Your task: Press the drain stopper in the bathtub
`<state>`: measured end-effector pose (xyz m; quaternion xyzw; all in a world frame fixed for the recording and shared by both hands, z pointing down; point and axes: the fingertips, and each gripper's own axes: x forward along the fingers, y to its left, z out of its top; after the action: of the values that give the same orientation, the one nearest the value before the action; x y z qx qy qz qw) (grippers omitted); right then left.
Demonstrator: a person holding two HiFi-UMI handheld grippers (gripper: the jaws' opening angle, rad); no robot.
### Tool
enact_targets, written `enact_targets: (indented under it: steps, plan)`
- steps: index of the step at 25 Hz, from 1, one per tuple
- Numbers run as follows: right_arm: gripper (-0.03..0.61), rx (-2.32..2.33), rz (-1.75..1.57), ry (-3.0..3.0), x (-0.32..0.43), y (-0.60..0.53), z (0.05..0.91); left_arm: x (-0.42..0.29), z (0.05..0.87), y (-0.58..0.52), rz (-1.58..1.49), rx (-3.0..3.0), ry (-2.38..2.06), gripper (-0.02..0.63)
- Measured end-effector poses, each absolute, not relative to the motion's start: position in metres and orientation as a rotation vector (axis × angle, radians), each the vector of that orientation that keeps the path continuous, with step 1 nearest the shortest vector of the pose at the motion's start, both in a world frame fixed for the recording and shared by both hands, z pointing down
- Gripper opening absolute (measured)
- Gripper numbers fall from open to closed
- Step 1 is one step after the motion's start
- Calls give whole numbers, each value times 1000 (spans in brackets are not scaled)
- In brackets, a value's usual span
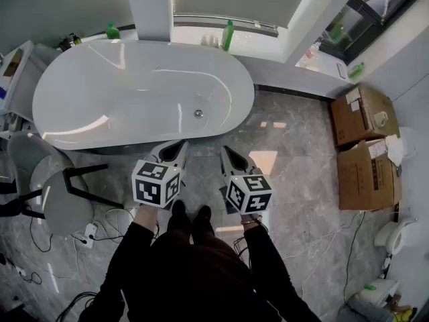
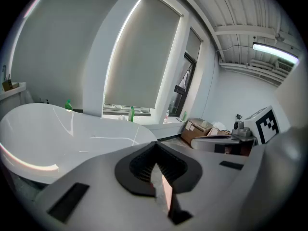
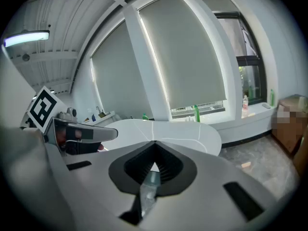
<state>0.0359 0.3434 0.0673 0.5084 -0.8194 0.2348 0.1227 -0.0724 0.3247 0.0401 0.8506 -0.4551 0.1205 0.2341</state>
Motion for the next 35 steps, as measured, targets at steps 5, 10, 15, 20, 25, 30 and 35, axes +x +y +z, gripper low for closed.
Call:
enact_targets:
  steps: [5, 10, 15, 20, 25, 30, 35]
  plan:
    - [2, 1482, 690, -2393, 41, 338, 68, -70, 43, 321, 337, 2329, -1261, 8]
    - [2, 1475, 698, -2387, 41, 334, 70, -70, 47, 318, 359, 2319, -1279, 8]
    - [2, 1475, 712, -2381, 47, 332, 73, -66, 50, 315, 360, 2305, -1285, 8]
    - [2, 1461, 758, -2402, 59, 333, 73, -58, 46, 308, 358, 2316, -1286, 8]
    - [2, 1476, 752, -2416, 81, 331, 64, -50, 36, 303, 354, 2322, -1314, 8]
    - [2, 1534, 754, -2419, 103, 326, 50, -43, 29, 295, 341, 2320, -1350, 8]
    - [2, 1543, 767, -2409, 111, 318, 52, -36, 29, 282, 370, 2329, -1350, 8]
